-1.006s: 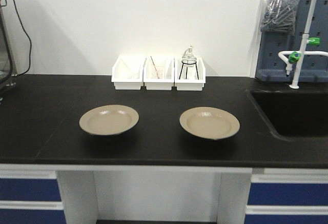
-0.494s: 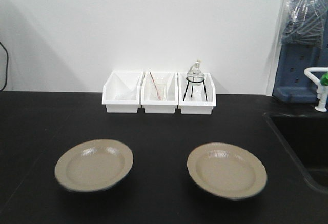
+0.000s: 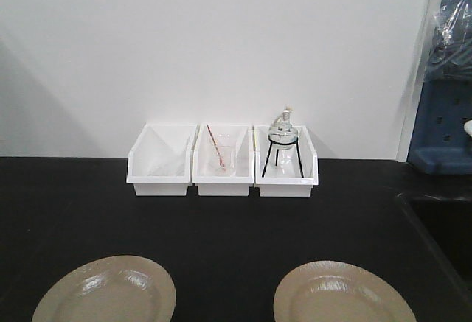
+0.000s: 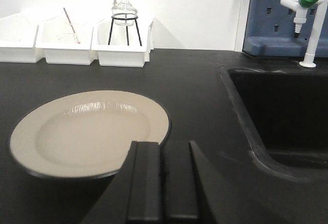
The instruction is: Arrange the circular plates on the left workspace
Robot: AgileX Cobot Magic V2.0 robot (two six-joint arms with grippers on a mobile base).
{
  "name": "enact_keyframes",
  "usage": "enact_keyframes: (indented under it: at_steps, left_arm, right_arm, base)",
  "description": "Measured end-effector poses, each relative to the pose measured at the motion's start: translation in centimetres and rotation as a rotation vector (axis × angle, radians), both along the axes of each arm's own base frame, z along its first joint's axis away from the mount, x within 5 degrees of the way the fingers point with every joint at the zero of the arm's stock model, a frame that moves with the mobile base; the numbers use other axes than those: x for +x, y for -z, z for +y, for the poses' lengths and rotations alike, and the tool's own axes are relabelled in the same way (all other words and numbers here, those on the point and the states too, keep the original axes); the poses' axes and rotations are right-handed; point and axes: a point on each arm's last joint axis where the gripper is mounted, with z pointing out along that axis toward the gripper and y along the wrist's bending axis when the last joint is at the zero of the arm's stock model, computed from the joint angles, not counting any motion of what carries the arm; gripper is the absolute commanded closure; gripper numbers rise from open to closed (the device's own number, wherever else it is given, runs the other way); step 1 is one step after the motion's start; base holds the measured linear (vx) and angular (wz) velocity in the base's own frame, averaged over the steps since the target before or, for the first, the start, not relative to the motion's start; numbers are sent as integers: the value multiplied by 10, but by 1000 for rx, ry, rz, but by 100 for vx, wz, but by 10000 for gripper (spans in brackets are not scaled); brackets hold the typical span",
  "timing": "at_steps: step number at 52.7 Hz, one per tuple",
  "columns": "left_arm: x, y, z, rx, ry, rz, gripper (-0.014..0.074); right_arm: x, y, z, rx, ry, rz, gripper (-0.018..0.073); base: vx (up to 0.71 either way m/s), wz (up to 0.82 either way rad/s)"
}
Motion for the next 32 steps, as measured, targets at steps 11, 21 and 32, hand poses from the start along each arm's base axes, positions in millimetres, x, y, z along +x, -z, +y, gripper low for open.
enact_keyframes:
  at_steps: [11,21,32]
  left_arm:
    - [0,0,0,0,0,0,596]
    - [0,0,0,0,0,0,596]
    - [0,0,0,0,0,0,596]
  right_arm:
    - [0,0,0,0,0,0,564]
    - [0,0,0,0,0,0,564]
    - [0,0,0,0,0,0,564]
  base:
    - [16,2]
    - [8,1]
    - [3,-1]
